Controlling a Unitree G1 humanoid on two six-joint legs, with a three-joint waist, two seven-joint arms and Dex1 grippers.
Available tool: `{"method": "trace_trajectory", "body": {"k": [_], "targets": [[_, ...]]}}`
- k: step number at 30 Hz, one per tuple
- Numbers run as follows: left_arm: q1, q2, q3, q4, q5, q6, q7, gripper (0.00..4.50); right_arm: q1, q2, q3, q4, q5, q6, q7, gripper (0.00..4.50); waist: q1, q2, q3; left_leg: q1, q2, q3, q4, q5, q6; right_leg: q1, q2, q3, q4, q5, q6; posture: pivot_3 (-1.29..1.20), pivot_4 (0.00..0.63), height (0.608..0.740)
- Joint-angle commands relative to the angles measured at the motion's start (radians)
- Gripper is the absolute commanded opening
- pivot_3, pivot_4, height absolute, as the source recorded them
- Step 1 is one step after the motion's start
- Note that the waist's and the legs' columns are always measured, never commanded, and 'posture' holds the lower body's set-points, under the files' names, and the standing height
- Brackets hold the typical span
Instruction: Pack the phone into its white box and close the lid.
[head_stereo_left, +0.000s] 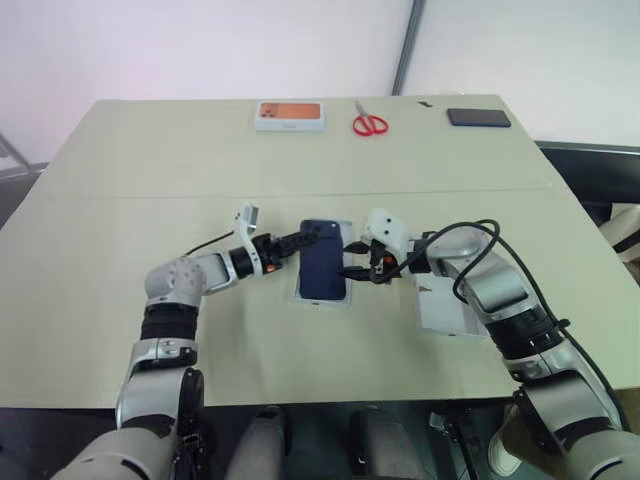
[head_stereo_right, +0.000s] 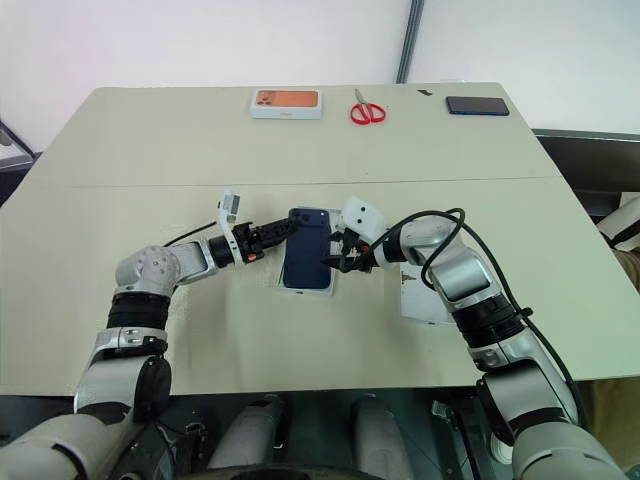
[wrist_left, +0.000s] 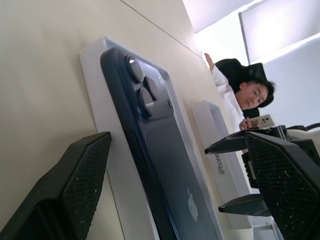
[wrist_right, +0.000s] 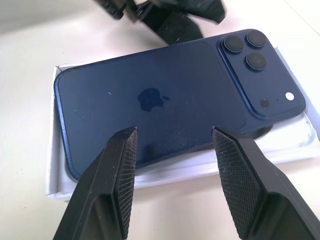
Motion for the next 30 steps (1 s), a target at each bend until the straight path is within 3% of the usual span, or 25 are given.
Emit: {"method": "trace_trajectory", "body": {"k": [1, 9, 12, 15, 17, 18, 25, 27, 30], "targets": [[-0.031, -0.007, 0.039, -0.028, -0.022, -0.029, 0.005, 4.47, -0.018, 0.005, -0.019, -0.011, 0.004, -0.02, -0.006, 2.49, 0.0, 0.0, 0.0, 0.0, 0.0, 0.0, 0.0, 0.0, 0.0, 0.0, 0.0, 0.0, 0.0, 0.0, 0.0, 0.0, 0.15, 0.74], [-0.009, 0.01, -0.007, -0.064, 0.029, -0.076, -0.022, 4.47, -0.025, 0.02, -0.025, -0.005, 0.006, -0.026, -0.023, 2.49, -0.003, 0.0, 0.0, 0.0, 0.0, 0.0, 0.0, 0.0, 0.0, 0.0, 0.0, 0.0, 0.0, 0.0, 0.0, 0.0, 0.15, 0.74], [0.01, 0.03, 0.021, -0.069, 0.031, -0.097, -0.005, 3.61, -0.027, 0.021, -0.04, 0.014, 0.001, -0.031, -0.045, 2.49, -0.004, 0.0, 0.0, 0.0, 0.0, 0.0, 0.0, 0.0, 0.0, 0.0, 0.0, 0.0, 0.001, 0.0, 0.0, 0.0, 0.15, 0.74], [0.018, 0.041, 0.045, -0.068, 0.039, -0.145, 0.015, 2.18, -0.028, 0.015, -0.045, 0.033, -0.003, -0.051, -0.051, 2.49, -0.002, 0.0, 0.0, 0.0, 0.0, 0.0, 0.0, 0.0, 0.0, 0.0, 0.0, 0.0, 0.001, 0.0, 0.0, 0.0, 0.15, 0.74], [0.027, 0.05, 0.037, -0.066, 0.063, -0.179, 0.02, 0.96, -0.03, 0.012, -0.043, 0.049, -0.014, -0.062, -0.06, 1.93, -0.001, 0.0, 0.0, 0.0, 0.0, 0.0, 0.0, 0.0, 0.0, 0.0, 0.0, 0.0, 0.001, 0.0, 0.0, 0.0, 0.15, 0.74], [0.032, 0.052, 0.031, -0.068, 0.069, -0.186, 0.015, 0.6, -0.031, 0.012, -0.043, 0.054, -0.015, -0.063, -0.062, 1.93, -0.001, 0.0, 0.0, 0.0, 0.0, 0.0, 0.0, 0.0, 0.0, 0.0, 0.0, 0.0, 0.001, 0.0, 0.0, 0.0, 0.15, 0.74], [0.077, 0.071, -0.05, -0.104, 0.146, -0.242, -0.01, 0.6, -0.074, 0.026, -0.086, 0.127, -0.018, -0.094, -0.107, 1.93, -0.001, 0.0, 0.0, 0.0, 0.0, 0.0, 0.0, 0.0, 0.0, 0.0, 0.0, 0.0, 0.001, 0.0, 0.0, 0.0, 0.15, 0.74], [0.088, 0.069, -0.07, -0.108, 0.161, -0.257, -0.017, 0.03, -0.068, 0.024, -0.088, 0.139, -0.021, -0.11, -0.109, 1.93, -0.001, 0.0, 0.0, 0.0, 0.0, 0.0, 0.0, 0.0, 0.0, 0.0, 0.0, 0.0, 0.001, 0.0, 0.0, 0.0, 0.15, 0.74], [0.103, 0.061, -0.096, -0.121, 0.177, -0.272, -0.023, 0.0, -0.067, 0.028, -0.092, 0.163, -0.031, -0.123, -0.134, 1.1, -0.001, 0.0, 0.0, 0.0, 0.0, 0.0, 0.0, 0.0, 0.0, 0.0, 0.0, 0.0, 0.001, 0.0, 0.0, 0.0, 0.15, 0.74]]}}
